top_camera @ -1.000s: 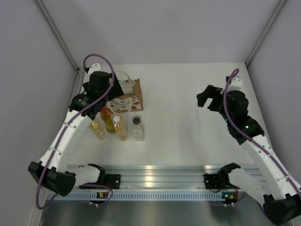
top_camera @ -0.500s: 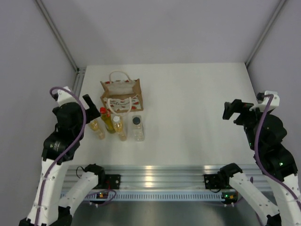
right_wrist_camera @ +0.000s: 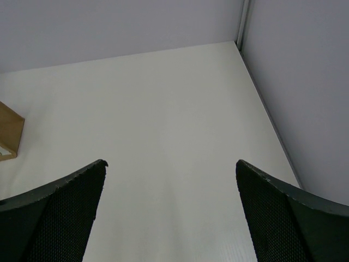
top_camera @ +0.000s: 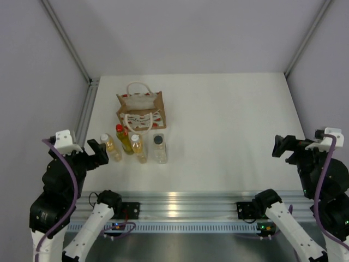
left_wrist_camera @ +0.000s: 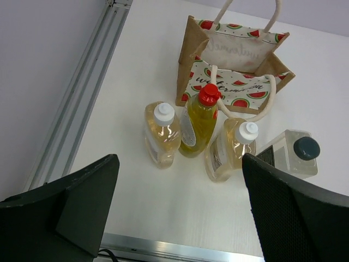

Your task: Take the personal care products out of the canvas bag

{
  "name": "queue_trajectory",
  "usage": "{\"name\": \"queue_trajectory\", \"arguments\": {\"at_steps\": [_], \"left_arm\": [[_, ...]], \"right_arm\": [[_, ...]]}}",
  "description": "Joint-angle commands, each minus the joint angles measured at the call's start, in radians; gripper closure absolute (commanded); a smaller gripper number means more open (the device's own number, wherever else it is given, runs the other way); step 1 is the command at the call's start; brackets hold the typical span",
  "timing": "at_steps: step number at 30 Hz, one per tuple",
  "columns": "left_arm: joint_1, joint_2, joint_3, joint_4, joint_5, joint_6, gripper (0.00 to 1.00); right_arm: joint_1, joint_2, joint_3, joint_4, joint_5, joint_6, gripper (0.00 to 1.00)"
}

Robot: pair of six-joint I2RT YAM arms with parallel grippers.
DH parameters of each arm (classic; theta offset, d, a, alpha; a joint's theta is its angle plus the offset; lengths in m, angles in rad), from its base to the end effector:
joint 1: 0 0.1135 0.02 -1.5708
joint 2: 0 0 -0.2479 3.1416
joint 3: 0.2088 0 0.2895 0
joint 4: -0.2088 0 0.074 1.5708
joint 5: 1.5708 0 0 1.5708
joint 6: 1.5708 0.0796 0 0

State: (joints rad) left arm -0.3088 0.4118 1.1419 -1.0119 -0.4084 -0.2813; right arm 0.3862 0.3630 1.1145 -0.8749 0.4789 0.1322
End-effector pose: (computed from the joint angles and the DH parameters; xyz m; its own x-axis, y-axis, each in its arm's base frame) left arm 0.1097 -0.0018 0.4054 -0.2311 -0.1937 -0.9535 -0.1547 0.9748 -0.1605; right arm 0.1044 0.0028 0.4209 -0.1013 0.0851 -0.9912 0.1036 0.9918 0.0746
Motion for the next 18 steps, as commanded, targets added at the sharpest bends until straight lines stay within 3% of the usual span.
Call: {"name": "queue_trajectory", "arguments": {"at_steps": [1,18], "left_arm": [[-0.024,-0.033,0.041,-0.037,0.005,0.061,0.02],[-0.038,-0.087,0.039,-0.04,-0.04,0.057,0.02]], "right_arm": [[0.02,-0.042,-0.001,-0.058,0.033,-0.017,0.0],[0.022,-0.091,0.008,-0.098,0.015,-0.005,0.0]]}}
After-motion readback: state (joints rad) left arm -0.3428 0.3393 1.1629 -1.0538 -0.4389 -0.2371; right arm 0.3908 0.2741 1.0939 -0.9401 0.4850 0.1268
